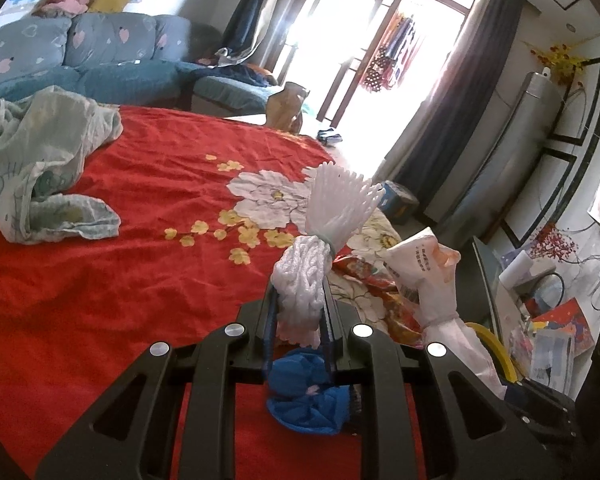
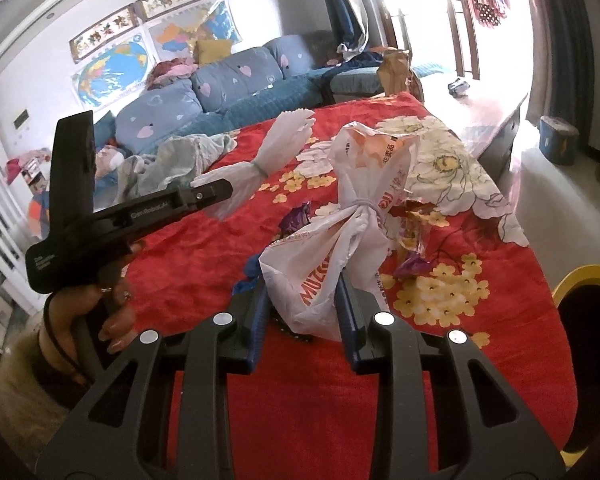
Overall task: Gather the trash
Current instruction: 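Carry the mesh sleeve and white bag over the yellow-rimmed bin with both tools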
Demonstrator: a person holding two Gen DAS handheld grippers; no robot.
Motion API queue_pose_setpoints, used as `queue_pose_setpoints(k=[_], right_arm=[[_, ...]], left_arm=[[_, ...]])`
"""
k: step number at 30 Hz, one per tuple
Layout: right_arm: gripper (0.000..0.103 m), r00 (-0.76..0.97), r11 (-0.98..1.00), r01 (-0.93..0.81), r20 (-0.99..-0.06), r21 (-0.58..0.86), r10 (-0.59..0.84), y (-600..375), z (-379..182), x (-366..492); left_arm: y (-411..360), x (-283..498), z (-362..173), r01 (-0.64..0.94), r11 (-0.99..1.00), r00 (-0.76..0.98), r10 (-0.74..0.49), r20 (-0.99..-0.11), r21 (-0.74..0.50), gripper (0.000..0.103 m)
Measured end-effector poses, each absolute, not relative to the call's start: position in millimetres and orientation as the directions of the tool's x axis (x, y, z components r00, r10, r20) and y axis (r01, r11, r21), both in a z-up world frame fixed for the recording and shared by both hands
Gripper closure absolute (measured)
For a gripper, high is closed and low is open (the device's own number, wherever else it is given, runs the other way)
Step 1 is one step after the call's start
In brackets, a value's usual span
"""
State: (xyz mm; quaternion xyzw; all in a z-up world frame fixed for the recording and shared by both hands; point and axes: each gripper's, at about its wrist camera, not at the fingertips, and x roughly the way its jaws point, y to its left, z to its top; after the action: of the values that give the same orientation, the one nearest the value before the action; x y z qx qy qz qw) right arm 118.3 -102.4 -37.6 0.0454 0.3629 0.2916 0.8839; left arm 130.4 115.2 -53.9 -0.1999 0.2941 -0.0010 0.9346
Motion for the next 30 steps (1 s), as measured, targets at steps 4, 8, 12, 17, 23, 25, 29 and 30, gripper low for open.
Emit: queue_pose_setpoints(k=[4, 8, 12, 17, 23, 25, 29, 30], right_arm=[[0.079, 0.574, 0.827, -0.483, -0.609, 0.288, 0.547, -106, -35, 116], [0.08, 0.581, 0.828, -0.481, -0.604, 0.286, 0.546, -109, -32, 114], [0.08, 0.589, 0.83, -0.478, -0.597, 0.286, 0.545, -113, -29, 113], [0.08, 0.602, 0.837, -0.468, -0.591, 0.283, 0.537, -121, -26, 111], [0.08, 0.618, 0.845, -0.455, -0.585, 0.279, 0.526, -130, -21, 108], [0.08, 0.622, 0.849, -0.447, -0.583, 0.282, 0.522, -134, -20, 108], [0.08, 0.635, 0.856, -0.433, -0.579, 0.281, 0.511, -142, -17, 108], [0.08, 0.638, 0.858, -0.43, -0.578, 0.28, 0.509, -144, -16, 108]], left_arm=[[110, 128, -49, -0.102, 0.922, 0.831, -0.127, -0.541, -0.373, 0.085], [106, 125, -44, -0.086, 0.925, 0.835, -0.135, -0.533, -0.37, 0.085], [101, 123, -39, -0.07, 0.929, 0.838, -0.144, -0.527, -0.364, 0.085], [94, 121, -35, -0.047, 0.933, 0.839, -0.157, -0.521, -0.358, 0.085], [83, 119, -30, -0.02, 0.935, 0.839, -0.177, -0.514, -0.355, 0.085], [80, 118, -30, -0.011, 0.936, 0.839, -0.183, -0.513, -0.352, 0.085], [70, 117, -28, 0.01, 0.939, 0.837, -0.196, -0.511, -0.344, 0.085], [68, 117, -27, 0.014, 0.939, 0.836, -0.199, -0.511, -0.342, 0.085]])
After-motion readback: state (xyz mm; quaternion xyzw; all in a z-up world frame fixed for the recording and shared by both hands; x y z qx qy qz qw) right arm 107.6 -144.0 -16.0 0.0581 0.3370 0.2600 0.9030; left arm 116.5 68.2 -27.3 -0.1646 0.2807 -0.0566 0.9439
